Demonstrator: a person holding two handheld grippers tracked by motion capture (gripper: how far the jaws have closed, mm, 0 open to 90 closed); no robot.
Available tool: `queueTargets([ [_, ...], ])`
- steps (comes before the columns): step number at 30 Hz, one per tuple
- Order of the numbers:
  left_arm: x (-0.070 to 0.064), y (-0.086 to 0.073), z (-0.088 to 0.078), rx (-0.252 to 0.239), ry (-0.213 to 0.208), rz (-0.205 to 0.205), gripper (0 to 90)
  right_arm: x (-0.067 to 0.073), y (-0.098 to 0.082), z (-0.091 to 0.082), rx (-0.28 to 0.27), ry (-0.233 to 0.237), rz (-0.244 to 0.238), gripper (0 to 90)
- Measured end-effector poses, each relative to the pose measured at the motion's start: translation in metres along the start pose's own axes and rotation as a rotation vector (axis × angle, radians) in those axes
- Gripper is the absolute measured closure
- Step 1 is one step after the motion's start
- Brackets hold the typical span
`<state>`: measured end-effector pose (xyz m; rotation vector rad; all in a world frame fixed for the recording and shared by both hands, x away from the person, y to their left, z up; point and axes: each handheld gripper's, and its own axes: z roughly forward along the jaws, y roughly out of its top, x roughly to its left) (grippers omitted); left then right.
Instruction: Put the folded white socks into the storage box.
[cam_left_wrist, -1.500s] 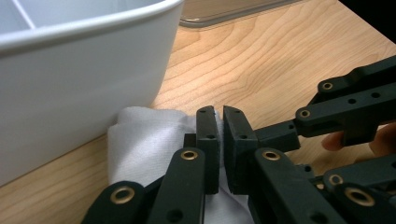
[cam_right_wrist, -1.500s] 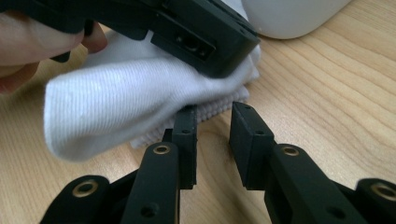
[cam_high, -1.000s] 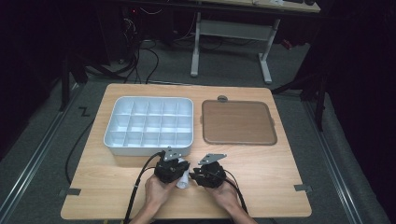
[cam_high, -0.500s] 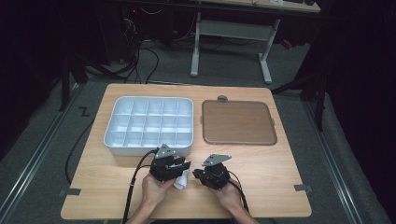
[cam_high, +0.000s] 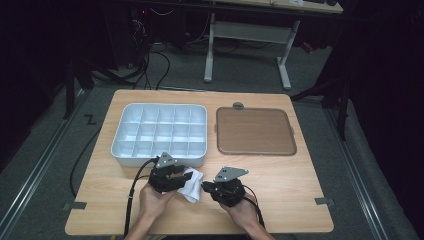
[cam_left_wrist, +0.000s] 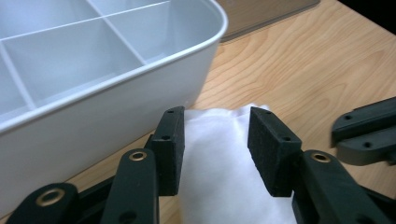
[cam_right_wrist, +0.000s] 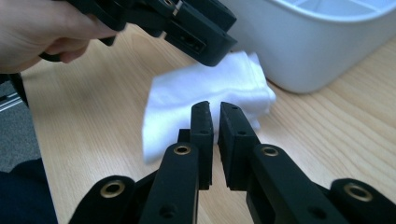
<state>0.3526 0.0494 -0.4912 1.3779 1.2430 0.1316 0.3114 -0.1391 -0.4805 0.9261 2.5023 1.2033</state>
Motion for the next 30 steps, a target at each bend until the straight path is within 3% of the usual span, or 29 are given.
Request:
queueTargets([
  [4,0.003,-0.003,0.002,0.026,-0.011,0.017,55.5,0.007,0.008,0.002,-0.026,0.013,-0.017,84.4],
  [7,0.004,-0.005,0.008,0.049,-0.017,0.002,53.7,0.013,0.012,0.007,-0.034,0.020,-0.030,84.2],
  [13,0.009,-0.010,0.017,0.061,0.016,0.030,56.2,0.022,0.013,0.025,0.002,0.021,-0.054,84.2],
  [21,0.014,-0.015,0.012,0.061,0.057,-0.013,56.1,0.010,-0.002,0.028,0.052,-0.007,-0.032,84.0],
  [26,0.014,-0.019,0.012,0.054,0.070,0.004,56.7,0.002,-0.008,0.025,0.057,-0.022,-0.016,83.7],
  [30,0.018,-0.023,0.014,0.039,0.078,-0.001,57.2,-0.003,-0.019,0.032,0.111,-0.056,-0.023,83.8],
])
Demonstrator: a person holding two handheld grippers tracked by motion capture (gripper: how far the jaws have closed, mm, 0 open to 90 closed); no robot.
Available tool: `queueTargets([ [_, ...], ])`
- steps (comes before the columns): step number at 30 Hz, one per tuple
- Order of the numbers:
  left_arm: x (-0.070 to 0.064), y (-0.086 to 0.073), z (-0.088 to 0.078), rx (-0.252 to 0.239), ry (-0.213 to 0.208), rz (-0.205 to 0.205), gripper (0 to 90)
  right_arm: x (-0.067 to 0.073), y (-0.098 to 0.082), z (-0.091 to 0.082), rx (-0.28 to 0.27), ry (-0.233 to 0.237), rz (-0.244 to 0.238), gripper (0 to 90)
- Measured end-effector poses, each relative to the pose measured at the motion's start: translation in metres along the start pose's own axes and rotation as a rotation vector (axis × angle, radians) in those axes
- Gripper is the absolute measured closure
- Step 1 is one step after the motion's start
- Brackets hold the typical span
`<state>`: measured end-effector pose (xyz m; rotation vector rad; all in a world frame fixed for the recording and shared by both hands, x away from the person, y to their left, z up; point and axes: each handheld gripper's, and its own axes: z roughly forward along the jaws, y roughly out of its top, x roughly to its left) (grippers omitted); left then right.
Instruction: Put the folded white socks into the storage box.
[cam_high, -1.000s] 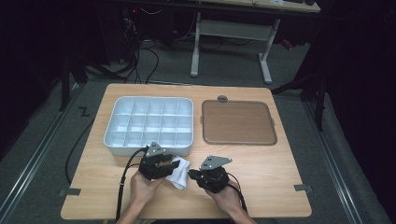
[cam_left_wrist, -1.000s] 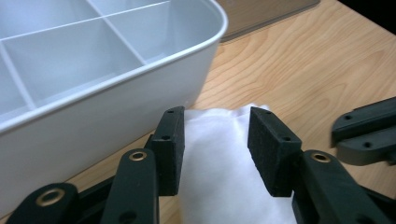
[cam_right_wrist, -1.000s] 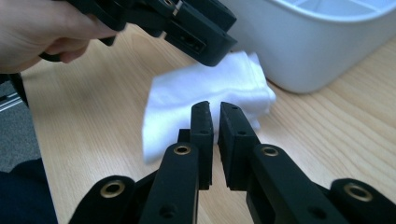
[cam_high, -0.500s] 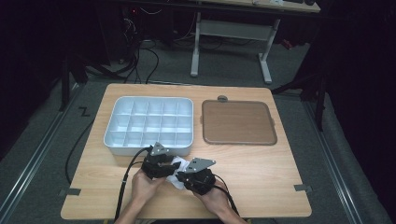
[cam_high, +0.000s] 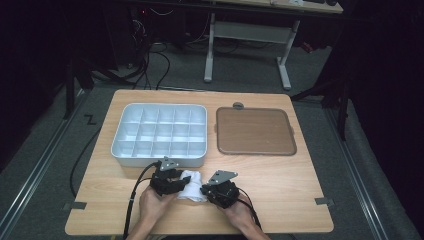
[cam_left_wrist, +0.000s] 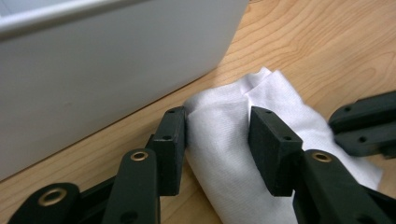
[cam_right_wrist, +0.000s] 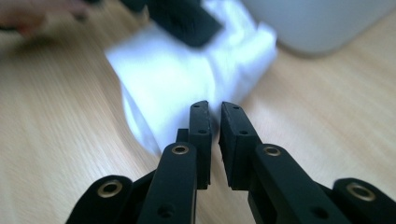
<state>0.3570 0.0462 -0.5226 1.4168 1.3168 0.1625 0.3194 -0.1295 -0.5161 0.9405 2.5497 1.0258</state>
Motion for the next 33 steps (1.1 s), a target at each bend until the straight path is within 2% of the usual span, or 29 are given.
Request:
queueTargets([
  [2,0.000,0.000,-0.001,-0.001,0.005,0.003,57.1,-0.002,-0.007,0.005,0.018,-0.001,0.002,84.0],
  [4,-0.001,0.000,-0.001,-0.004,0.012,-0.002,56.5,-0.004,-0.008,0.004,0.008,0.003,0.020,83.8],
  [7,-0.002,0.003,-0.003,-0.018,0.024,-0.001,51.5,-0.004,-0.005,-0.005,-0.035,-0.005,0.031,83.7],
  [10,-0.003,0.005,-0.006,-0.037,0.035,0.003,47.5,-0.004,0.005,-0.017,-0.084,-0.032,0.027,83.5],
  [12,-0.003,0.006,-0.009,-0.041,0.040,0.001,46.9,-0.004,0.013,-0.020,-0.109,-0.033,0.018,83.6],
  [17,-0.012,0.008,-0.021,-0.061,0.015,0.008,46.3,-0.005,0.029,-0.015,-0.134,-0.013,0.017,83.2],
  [19,-0.016,0.009,-0.027,-0.063,0.005,0.022,46.0,-0.003,0.034,-0.011,-0.129,-0.009,0.010,83.0],
  [20,-0.017,0.008,-0.029,-0.061,-0.002,0.016,46.0,-0.003,0.036,-0.008,-0.126,-0.002,0.009,82.8],
  [24,-0.019,0.002,-0.031,-0.015,-0.025,0.024,45.3,-0.005,0.039,0.001,-0.101,-0.008,0.024,80.8],
  [27,-0.016,-0.007,-0.026,0.019,-0.008,0.027,43.9,-0.010,0.036,0.009,-0.081,-0.013,0.029,80.8],
  [31,-0.013,-0.016,-0.023,0.009,0.003,0.040,42.5,-0.014,0.031,0.015,-0.056,-0.009,0.037,80.6],
  [33,-0.011,-0.016,-0.022,0.008,0.006,0.032,42.4,-0.016,0.029,0.018,-0.052,-0.007,0.039,80.4],
])
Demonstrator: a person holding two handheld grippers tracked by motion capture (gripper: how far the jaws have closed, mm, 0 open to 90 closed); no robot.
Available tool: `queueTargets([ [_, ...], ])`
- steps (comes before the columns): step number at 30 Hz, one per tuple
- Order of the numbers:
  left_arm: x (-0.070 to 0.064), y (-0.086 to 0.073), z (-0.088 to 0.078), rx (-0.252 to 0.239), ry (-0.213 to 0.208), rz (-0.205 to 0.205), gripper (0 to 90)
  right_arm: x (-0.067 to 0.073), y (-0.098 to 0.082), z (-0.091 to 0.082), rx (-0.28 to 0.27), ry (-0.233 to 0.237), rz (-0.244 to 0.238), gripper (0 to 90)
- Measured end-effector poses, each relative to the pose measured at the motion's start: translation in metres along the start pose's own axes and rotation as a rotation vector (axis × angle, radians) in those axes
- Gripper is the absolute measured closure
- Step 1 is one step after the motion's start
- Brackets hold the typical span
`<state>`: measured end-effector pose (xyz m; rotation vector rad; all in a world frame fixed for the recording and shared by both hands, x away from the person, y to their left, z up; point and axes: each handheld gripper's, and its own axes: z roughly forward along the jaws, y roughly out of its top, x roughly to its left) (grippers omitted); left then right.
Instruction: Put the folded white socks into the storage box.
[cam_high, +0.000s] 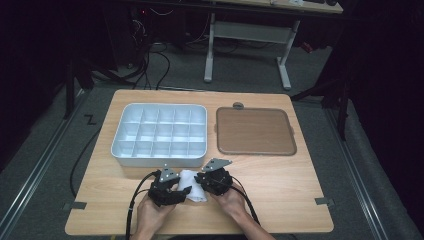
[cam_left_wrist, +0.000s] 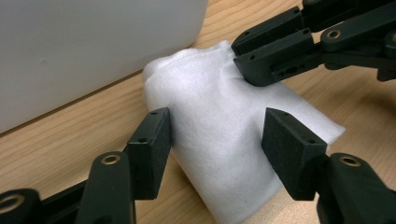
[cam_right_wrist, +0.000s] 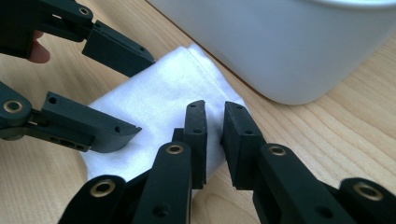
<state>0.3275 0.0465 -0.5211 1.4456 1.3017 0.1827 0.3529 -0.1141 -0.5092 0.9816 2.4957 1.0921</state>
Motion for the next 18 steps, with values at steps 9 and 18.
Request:
queueTargets([
  [9,0.004,-0.001,0.003,0.003,-0.006,-0.018,42.2,-0.003,-0.003,0.004,0.017,-0.004,0.018,79.0],
  [18,0.004,0.000,0.001,-0.010,-0.003,-0.020,43.8,-0.004,-0.004,-0.006,-0.026,0.017,0.059,72.5],
])
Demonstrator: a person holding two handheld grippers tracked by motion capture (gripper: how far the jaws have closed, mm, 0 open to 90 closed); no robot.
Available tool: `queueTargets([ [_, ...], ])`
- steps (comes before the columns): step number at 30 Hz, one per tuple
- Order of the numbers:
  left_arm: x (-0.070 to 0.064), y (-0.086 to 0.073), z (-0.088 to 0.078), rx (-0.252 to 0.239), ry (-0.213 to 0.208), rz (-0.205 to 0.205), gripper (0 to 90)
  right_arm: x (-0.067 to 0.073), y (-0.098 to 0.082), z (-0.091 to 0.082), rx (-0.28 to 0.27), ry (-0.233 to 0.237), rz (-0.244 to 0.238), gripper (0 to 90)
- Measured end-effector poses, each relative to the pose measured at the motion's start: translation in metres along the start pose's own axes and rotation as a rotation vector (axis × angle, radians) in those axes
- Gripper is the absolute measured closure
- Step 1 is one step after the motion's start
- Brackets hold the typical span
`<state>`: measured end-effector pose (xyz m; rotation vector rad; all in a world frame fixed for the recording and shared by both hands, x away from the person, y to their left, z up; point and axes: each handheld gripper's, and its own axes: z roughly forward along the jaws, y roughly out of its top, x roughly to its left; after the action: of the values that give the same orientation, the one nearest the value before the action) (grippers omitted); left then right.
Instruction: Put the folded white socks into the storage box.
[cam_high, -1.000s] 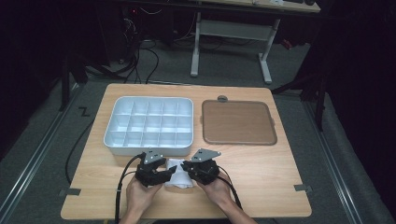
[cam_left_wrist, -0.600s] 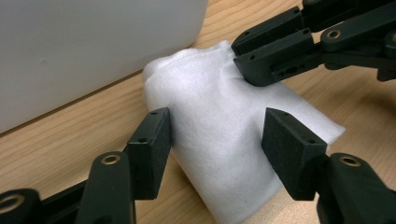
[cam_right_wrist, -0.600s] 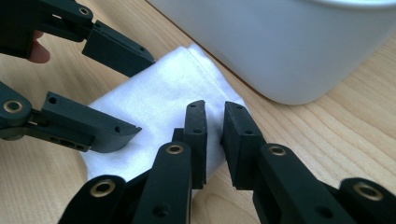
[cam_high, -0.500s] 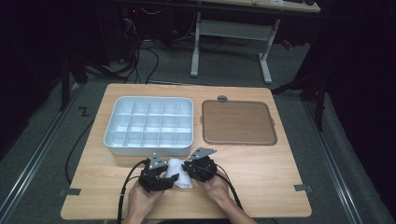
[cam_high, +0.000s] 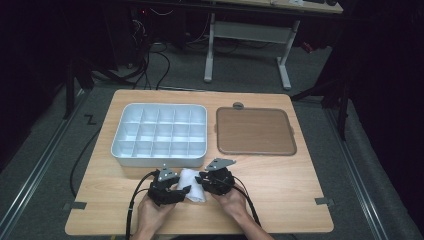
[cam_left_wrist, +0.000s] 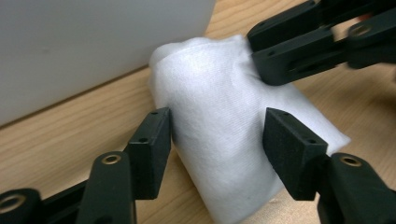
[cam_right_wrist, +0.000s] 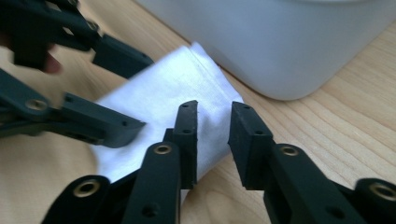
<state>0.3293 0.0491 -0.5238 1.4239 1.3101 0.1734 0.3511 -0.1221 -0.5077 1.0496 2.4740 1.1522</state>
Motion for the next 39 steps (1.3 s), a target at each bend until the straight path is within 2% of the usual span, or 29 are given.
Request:
queueTargets([
  [2,-0.001,0.001,-0.002,-0.005,0.003,-0.002,43.9,0.000,-0.001,-0.009,-0.023,0.002,0.016,71.1],
  [4,-0.002,0.003,-0.004,-0.015,0.001,-0.006,44.0,0.001,-0.003,-0.014,-0.019,-0.004,0.015,69.9],
  [6,-0.002,0.005,-0.006,-0.031,-0.001,-0.022,43.1,-0.001,-0.007,-0.015,-0.012,-0.010,0.009,68.6],
  [9,-0.003,0.009,-0.009,-0.054,-0.002,-0.021,42.6,-0.009,-0.014,-0.018,-0.029,0.003,0.046,67.4],
  [11,-0.003,0.012,-0.010,-0.063,-0.003,-0.034,42.5,-0.014,-0.019,-0.020,-0.026,-0.006,0.067,67.5],
  [14,-0.003,0.015,-0.005,-0.073,0.010,-0.045,42.8,-0.016,-0.023,-0.017,-0.008,-0.025,0.061,68.8],
  [17,-0.002,0.014,0.001,-0.061,0.024,-0.054,44.1,-0.014,-0.025,-0.010,0.019,-0.034,0.046,69.6],
  [22,0.001,0.014,0.001,-0.058,0.039,-0.050,46.2,-0.009,-0.025,0.000,0.029,-0.010,0.045,70.0],
  [25,0.006,0.016,-0.003,-0.062,0.054,-0.049,46.4,-0.005,-0.023,0.005,0.039,-0.002,0.043,70.0],
  [34,0.030,0.018,-0.023,-0.085,0.088,-0.113,47.1,0.014,-0.012,0.021,0.039,0.021,-0.004,70.6],
  [39,0.033,0.021,-0.027,-0.077,0.109,-0.099,47.9,0.022,-0.006,0.030,0.037,0.029,-0.020,70.8],
])
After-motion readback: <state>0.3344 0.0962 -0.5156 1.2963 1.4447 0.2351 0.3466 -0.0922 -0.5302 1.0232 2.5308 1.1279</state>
